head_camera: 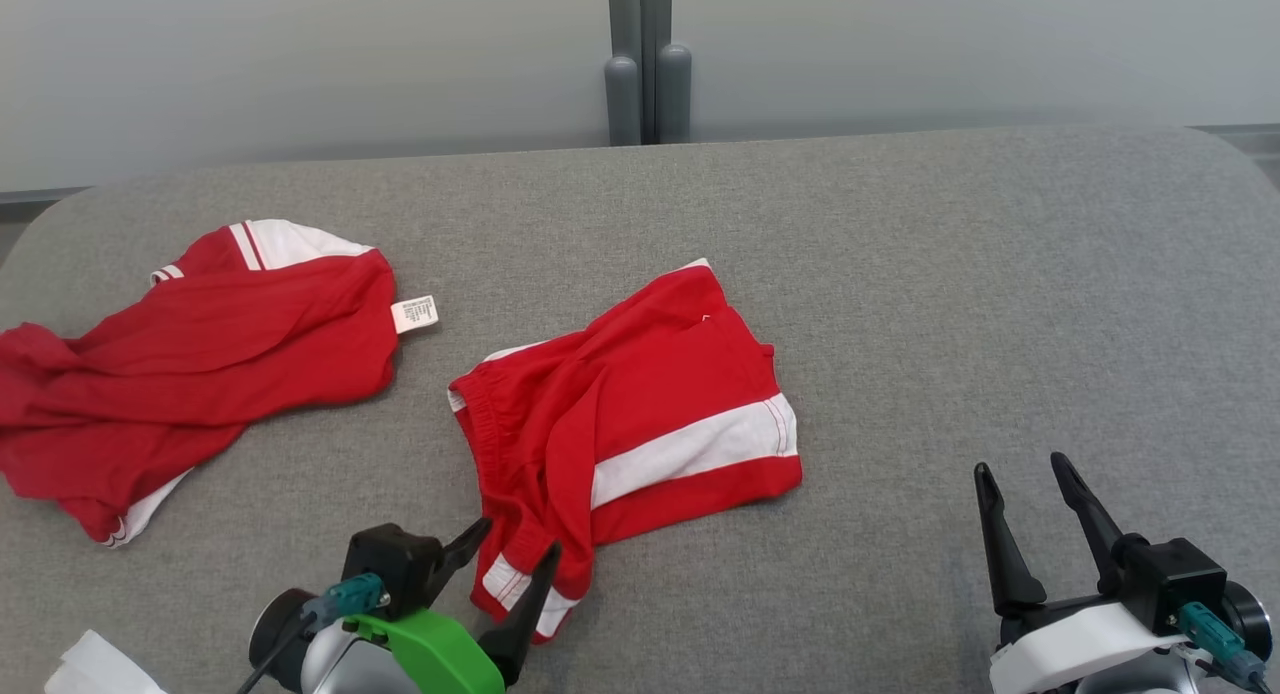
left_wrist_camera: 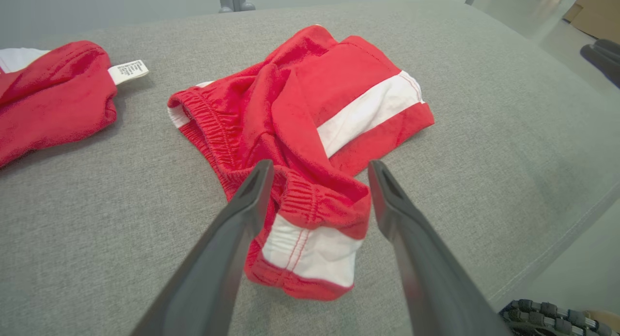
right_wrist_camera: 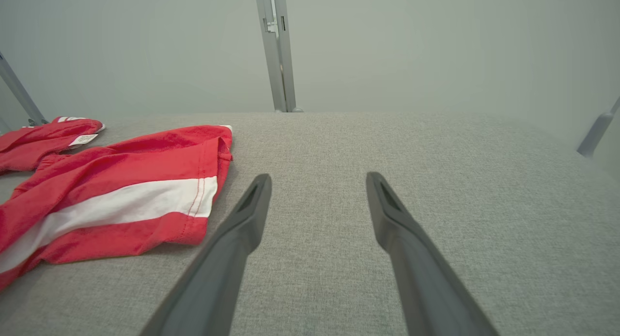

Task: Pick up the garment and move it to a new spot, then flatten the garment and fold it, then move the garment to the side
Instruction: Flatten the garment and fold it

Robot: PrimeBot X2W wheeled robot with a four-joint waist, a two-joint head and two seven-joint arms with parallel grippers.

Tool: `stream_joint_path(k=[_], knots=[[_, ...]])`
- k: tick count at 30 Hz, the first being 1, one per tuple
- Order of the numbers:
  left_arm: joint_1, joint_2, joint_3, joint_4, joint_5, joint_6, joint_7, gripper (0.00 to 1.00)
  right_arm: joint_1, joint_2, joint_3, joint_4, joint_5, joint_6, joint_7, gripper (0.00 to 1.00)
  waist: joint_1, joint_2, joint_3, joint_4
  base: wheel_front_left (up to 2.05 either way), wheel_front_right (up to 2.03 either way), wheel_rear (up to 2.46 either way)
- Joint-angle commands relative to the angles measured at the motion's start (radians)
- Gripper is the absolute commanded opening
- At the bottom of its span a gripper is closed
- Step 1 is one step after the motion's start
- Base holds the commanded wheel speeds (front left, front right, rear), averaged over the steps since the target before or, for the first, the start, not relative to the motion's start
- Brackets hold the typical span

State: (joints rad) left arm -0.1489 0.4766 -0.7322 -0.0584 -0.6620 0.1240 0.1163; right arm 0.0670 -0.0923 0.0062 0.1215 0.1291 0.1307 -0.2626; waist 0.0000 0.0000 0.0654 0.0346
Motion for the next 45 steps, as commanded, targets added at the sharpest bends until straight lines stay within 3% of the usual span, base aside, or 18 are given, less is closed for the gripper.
stream_joint_path(k=[1,5,10,12,13,26,27,28,29,30,45], knots=[[0.018,0.013,0.009,0.0,-0.026,-0.011,0.012,1.0,-0.009,0.0,0.0,-0.002,0.005,0.0,-0.003,1.0,0.0,0.0,0.003,-0.001,0.0,0.0,0.0],[0.012,0.037,0.015,0.032,-0.068,-0.042,0.038,1.0,-0.017,-0.002,0.001,0.001,0.006,0.0,-0.003,1.0,0.0,0.0,0.011,-0.004,0.0,0.0,0.0],[-0.001,0.025,0.022,0.08,-0.1,-0.069,0.039,1.0,-0.025,-0.006,0.002,0.002,0.007,0.0,-0.003,1.0,0.0,0.0,0.015,-0.01,0.0,0.0,0.0],[-0.003,0.016,0.03,0.104,-0.114,-0.071,0.029,0.22,-0.024,-0.006,0.002,0.001,0.006,0.0,-0.003,1.0,0.0,0.0,0.016,-0.013,0.0,0.0,0.0],[-0.004,0.012,0.036,0.117,-0.119,-0.069,0.022,0.0,-0.023,-0.006,0.001,0.001,0.006,0.0,-0.003,1.0,0.0,0.0,0.015,-0.015,0.0,0.0,0.0],[0.001,-0.029,0.066,0.222,-0.096,-0.017,-0.082,0.0,-0.013,-0.002,-0.006,0.002,0.004,0.0,-0.003,1.0,0.0,0.0,0.009,-0.021,0.0,0.0,0.0],[0.002,-0.032,0.065,0.226,-0.093,-0.012,-0.085,0.19,-0.011,-0.002,-0.005,0.001,0.003,0.0,-0.003,1.0,0.0,0.0,0.007,-0.02,0.0,0.0,0.0],[0.005,-0.035,0.066,0.228,-0.091,-0.007,-0.091,0.48,-0.009,-0.002,-0.005,0.001,0.002,0.0,-0.003,1.0,0.0,0.0,0.005,-0.019,0.0,0.0,0.0],[0.009,-0.038,0.065,0.229,-0.09,-0.002,-0.096,0.95,-0.007,-0.002,-0.005,0.002,0.002,0.0,-0.003,1.0,0.0,0.0,0.002,-0.018,0.0,0.0,0.0],[0.014,-0.04,0.064,0.229,-0.089,0.0,-0.1,1.0,-0.006,-0.003,-0.007,0.002,0.002,0.0,-0.003,1.0,0.0,0.0,-0.002,-0.016,0.0,0.0,0.0],[0.116,-0.009,0.151,0.104,-0.096,0.109,-0.214,1.0,0.025,-0.019,-0.031,-0.019,-0.002,0.0,-0.003,1.0,0.0,0.0,-0.049,0.029,0.0,0.0,0.0]])
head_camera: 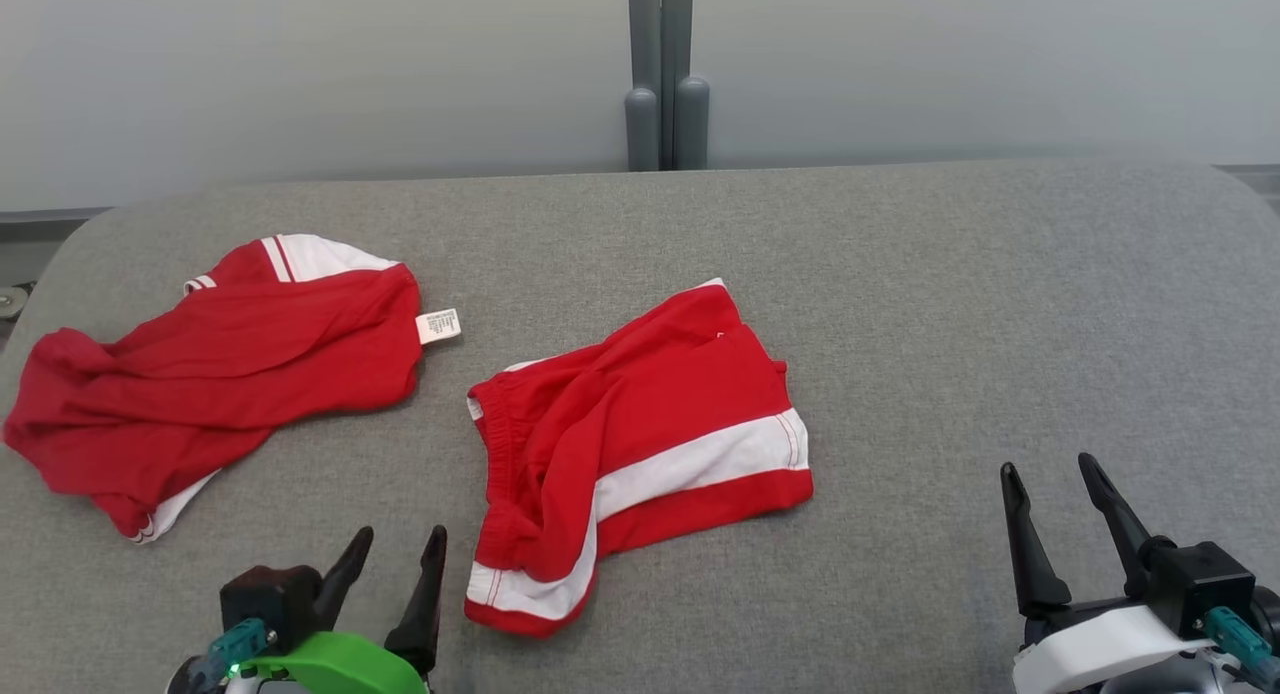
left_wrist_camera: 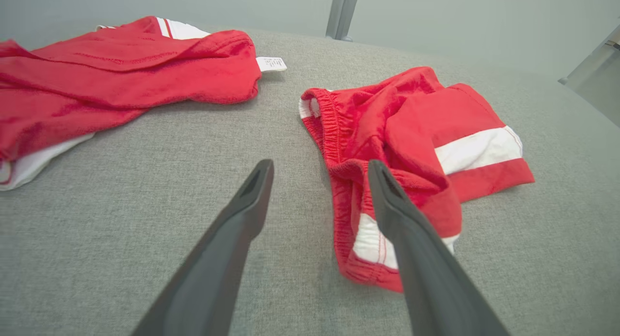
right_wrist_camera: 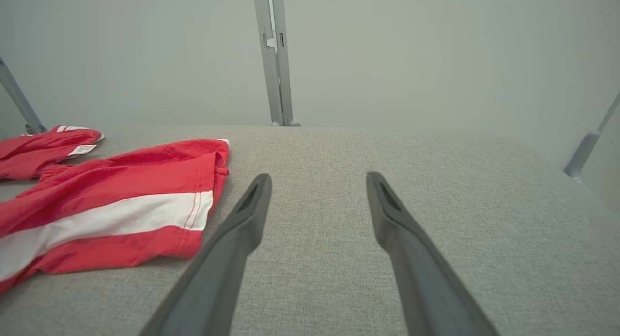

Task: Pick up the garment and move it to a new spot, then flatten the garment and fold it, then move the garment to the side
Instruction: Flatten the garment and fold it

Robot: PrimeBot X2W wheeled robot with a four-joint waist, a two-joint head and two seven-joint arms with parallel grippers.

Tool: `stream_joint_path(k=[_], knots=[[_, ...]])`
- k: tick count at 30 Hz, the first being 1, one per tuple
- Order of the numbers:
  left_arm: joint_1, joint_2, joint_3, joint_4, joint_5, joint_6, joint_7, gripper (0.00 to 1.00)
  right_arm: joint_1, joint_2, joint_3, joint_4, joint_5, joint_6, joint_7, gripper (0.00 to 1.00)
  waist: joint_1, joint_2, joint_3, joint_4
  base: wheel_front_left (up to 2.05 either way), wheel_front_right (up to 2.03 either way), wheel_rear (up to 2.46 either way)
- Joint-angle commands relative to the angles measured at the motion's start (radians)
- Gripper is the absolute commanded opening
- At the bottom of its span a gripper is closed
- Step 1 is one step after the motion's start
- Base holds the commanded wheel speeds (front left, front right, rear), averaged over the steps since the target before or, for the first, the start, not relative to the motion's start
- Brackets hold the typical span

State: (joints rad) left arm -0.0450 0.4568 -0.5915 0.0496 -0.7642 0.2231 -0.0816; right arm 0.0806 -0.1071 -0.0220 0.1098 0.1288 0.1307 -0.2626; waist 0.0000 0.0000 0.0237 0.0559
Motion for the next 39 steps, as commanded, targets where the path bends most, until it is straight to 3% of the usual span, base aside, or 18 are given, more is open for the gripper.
stream_joint_path(k=[1,4,9,17,32,39], knots=[[0.017,0.012,0.016,-0.004,0.012,0.016,-0.029,1.0,0.014,-0.004,-0.003,-0.01,-0.004,0.0,-0.003,1.0,0.0,0.0,-0.012,0.01,0.0,0.0,0.0],[0.03,0.016,0.039,0.004,0.028,0.039,-0.084,1.0,0.018,-0.004,-0.002,-0.02,-0.009,0.0,-0.003,1.0,0.0,0.0,-0.018,0.013,0.0,0.0,0.0],[0.053,0.014,0.063,0.028,0.04,0.041,-0.142,1.0,0.024,-0.003,-0.003,-0.03,-0.012,0.0,-0.003,1.0,0.0,0.0,-0.025,0.017,0.0,0.0,0.0],[0.087,-0.02,0.17,0.026,0.136,-0.004,-0.184,1.0,0.037,0.005,-0.003,-0.037,-0.025,0.0,-0.003,1.0,0.0,0.0,-0.033,0.024,0.0,0.0,0.0],[0.178,-0.243,0.461,0.091,0.402,-0.264,-0.184,1.0,0.067,0.029,-0.003,-0.013,-0.045,0.0,-0.003,1.0,0.0,0.0,-0.028,-0.014,0.0,0.0,0.0],[0.171,-0.306,0.532,0.143,0.474,-0.329,-0.184,1.0,0.065,0.033,-0.01,0.004,-0.047,0.0,-0.003,1.0,0.0,0.0,-0.036,-0.021,0.0,0.0,0.0]])
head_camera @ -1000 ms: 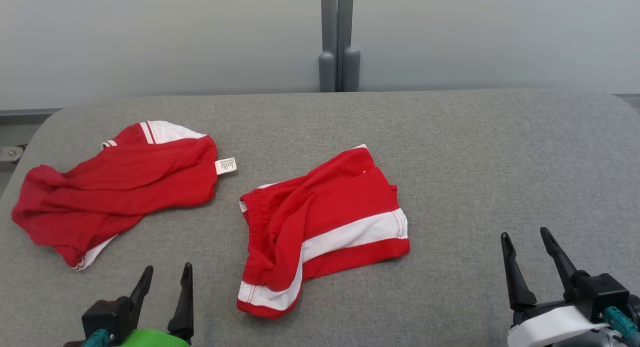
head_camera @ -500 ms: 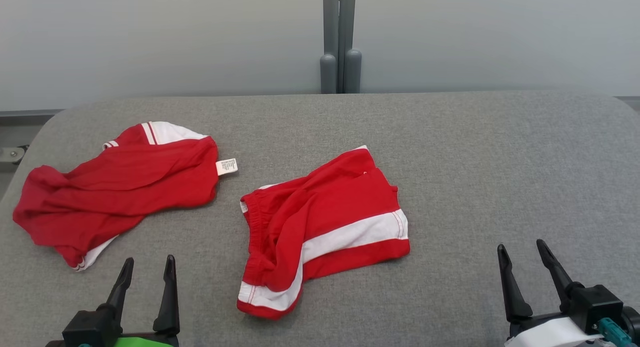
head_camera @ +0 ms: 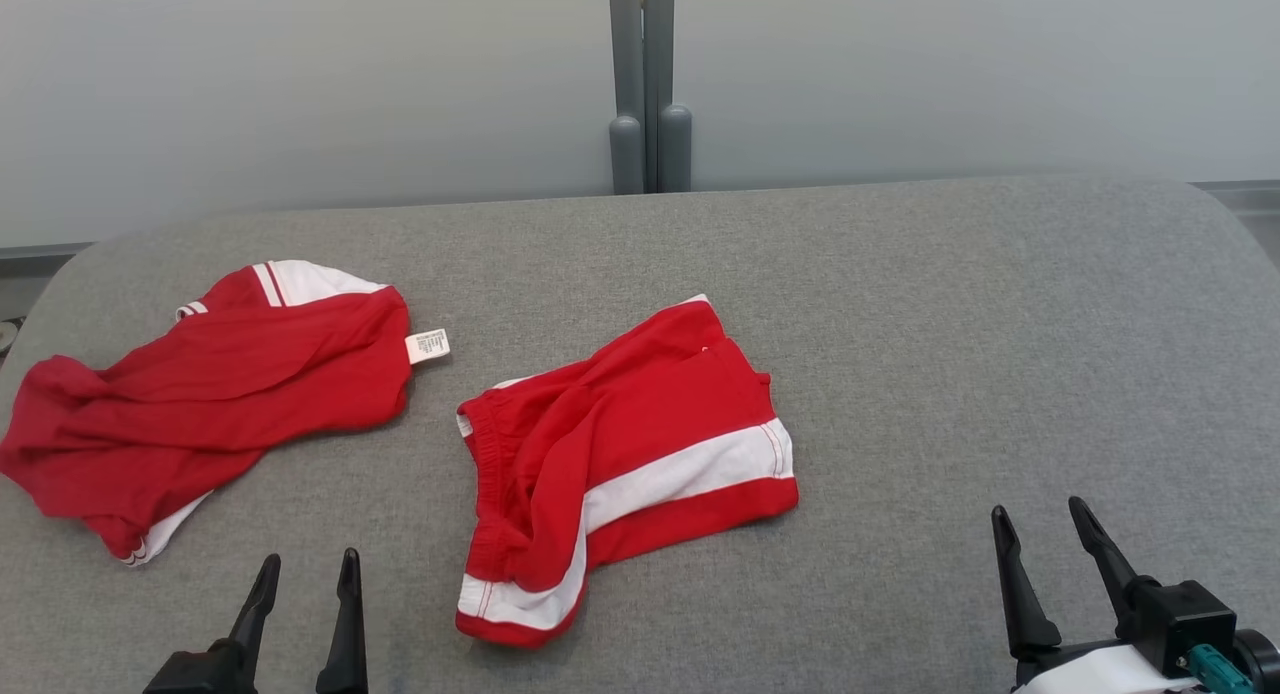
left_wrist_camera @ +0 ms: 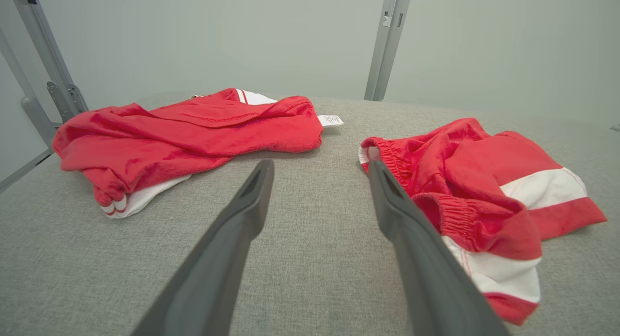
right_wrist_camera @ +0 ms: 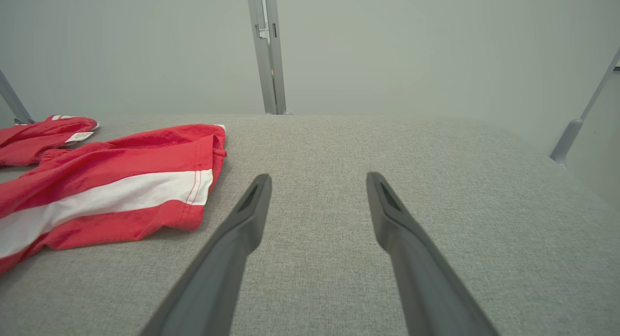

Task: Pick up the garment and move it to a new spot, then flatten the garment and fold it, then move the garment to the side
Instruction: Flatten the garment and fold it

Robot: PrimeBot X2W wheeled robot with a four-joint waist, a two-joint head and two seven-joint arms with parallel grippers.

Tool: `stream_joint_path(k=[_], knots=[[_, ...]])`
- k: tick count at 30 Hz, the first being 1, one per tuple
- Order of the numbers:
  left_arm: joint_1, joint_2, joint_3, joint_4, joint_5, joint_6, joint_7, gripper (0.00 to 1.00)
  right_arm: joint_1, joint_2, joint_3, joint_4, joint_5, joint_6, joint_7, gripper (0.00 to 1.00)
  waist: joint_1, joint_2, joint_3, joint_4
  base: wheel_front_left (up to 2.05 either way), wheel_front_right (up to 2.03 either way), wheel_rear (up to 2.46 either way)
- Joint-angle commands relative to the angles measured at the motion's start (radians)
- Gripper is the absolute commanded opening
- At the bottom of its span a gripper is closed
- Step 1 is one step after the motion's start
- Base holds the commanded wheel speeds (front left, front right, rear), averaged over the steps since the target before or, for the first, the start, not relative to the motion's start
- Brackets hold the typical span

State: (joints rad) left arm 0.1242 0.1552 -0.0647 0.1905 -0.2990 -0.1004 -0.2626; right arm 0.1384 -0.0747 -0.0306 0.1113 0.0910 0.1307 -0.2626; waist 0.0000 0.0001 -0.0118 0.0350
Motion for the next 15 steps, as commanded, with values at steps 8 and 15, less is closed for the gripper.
stream_joint_path(k=[8,15], knots=[[-0.017,-0.041,0.038,0.015,0.045,-0.029,-0.003,1.0,-0.002,0.003,-0.002,0.01,-0.009,0.0,-0.003,1.0,0.0,-0.0001,-0.004,0.003,0.0,0.0,0.0],[-0.017,-0.05,0.038,0.019,0.053,-0.032,-0.003,1.0,-0.005,-0.002,-0.001,0.01,-0.01,0.0,-0.003,1.0,0.0,-0.0001,-0.004,0.005,0.0,0.0,0.0]])
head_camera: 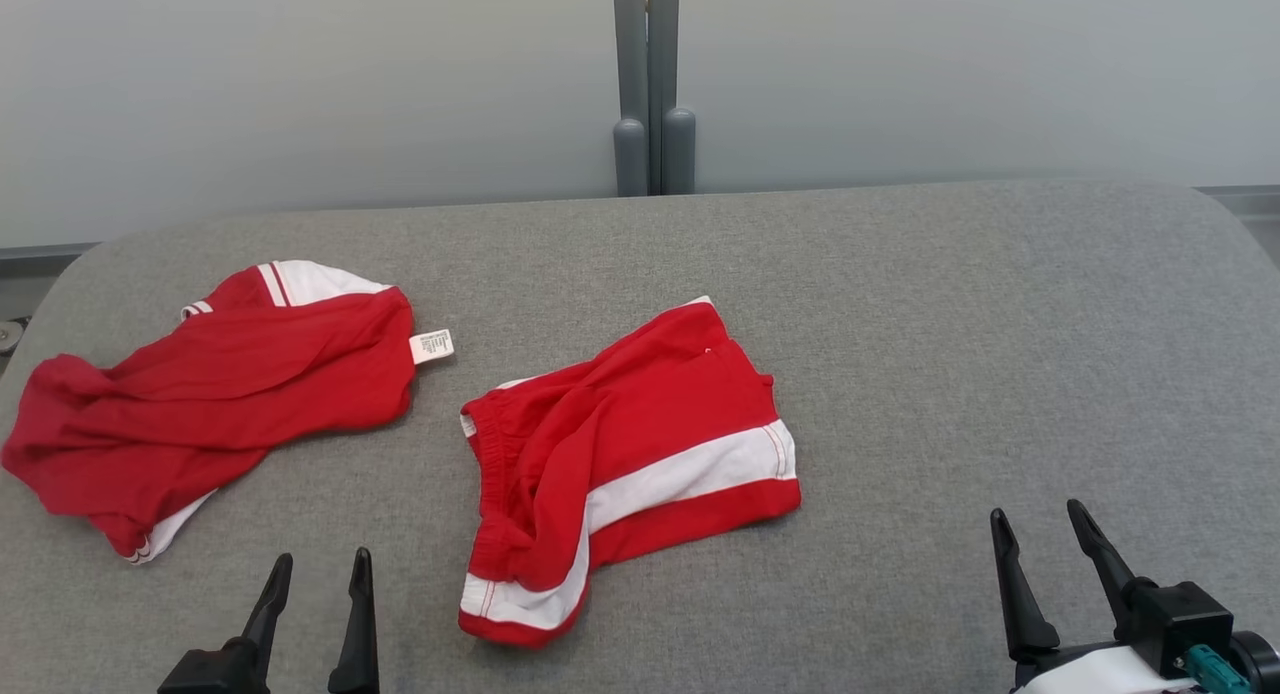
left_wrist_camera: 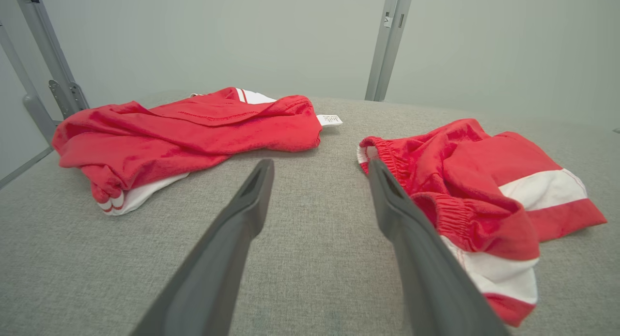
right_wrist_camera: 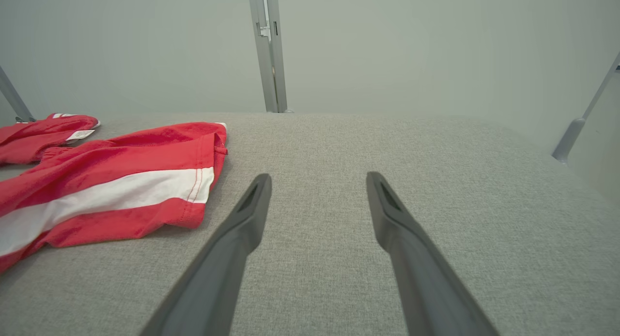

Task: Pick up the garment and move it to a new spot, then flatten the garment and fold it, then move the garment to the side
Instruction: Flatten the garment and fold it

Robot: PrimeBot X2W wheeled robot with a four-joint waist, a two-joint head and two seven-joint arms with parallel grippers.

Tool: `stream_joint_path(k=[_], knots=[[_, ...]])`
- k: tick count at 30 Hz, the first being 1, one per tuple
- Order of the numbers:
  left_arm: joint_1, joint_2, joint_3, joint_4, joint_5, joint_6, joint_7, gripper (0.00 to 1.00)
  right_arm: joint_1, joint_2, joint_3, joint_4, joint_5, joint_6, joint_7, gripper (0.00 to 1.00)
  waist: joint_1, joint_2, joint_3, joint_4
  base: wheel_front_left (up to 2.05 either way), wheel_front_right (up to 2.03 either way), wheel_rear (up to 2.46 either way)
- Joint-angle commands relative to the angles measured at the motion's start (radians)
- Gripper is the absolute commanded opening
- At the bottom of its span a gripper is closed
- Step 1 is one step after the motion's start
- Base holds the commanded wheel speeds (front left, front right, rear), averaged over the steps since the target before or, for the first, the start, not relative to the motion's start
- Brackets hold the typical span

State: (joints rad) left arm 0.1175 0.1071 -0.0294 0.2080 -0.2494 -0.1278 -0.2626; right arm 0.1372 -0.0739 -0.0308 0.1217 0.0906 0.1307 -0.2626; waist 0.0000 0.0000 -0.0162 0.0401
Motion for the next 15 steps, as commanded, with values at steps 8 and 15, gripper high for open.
stream_joint_path(k=[8,15], knots=[[-0.017,0.011,-0.02,-0.003,-0.003,-0.004,-0.003,1.0,-0.019,-0.016,0.016,-0.014,-0.001,0.0,-0.003,1.0,0.0,0.0,0.002,0.004,0.0,0.0,0.0],[-0.034,0.022,-0.025,-0.012,0.01,-0.004,-0.003,1.0,-0.044,-0.026,0.041,-0.076,0.017,0.0,-0.003,1.0,0.0,0.0,-0.001,0.008,0.0,0.0,0.0]])
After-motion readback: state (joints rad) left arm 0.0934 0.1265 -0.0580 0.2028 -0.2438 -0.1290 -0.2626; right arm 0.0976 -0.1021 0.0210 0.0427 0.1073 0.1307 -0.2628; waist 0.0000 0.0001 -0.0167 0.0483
